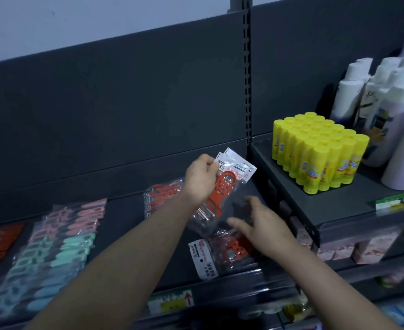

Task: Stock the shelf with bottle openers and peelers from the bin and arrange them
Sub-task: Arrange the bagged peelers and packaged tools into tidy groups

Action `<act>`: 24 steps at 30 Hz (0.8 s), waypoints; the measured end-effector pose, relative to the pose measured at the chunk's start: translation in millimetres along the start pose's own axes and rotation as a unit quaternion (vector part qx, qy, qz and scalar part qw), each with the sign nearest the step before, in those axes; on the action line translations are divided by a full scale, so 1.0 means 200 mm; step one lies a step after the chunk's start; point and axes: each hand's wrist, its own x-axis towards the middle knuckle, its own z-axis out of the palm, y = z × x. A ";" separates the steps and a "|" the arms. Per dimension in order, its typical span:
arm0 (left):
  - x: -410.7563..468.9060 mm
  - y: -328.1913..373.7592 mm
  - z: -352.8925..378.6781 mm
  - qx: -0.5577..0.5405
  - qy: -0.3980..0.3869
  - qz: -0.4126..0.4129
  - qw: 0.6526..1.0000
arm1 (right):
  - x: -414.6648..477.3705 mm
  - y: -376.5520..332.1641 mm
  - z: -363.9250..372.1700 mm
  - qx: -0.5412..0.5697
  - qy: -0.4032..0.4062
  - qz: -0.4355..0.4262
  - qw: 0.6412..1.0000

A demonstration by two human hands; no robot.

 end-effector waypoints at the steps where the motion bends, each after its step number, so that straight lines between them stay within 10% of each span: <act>1: -0.01 0.01 -0.03 -0.006 -0.012 -0.001 1.000 | 0.02 -0.02 0.00 0.080 -0.004 0.022 0.997; 6: -0.09 -0.02 -0.15 -0.052 -0.060 -0.011 0.997 | 0.09 -0.17 0.03 0.421 -0.014 0.051 0.905; 15: -0.33 -0.20 -0.47 -0.009 -0.108 -0.120 0.987 | 0.16 -0.31 0.14 0.396 0.023 0.038 0.917; 24: -0.35 -0.28 -0.64 -0.187 -0.030 -0.089 0.978 | 0.18 -0.52 0.25 0.391 -0.011 -0.018 0.920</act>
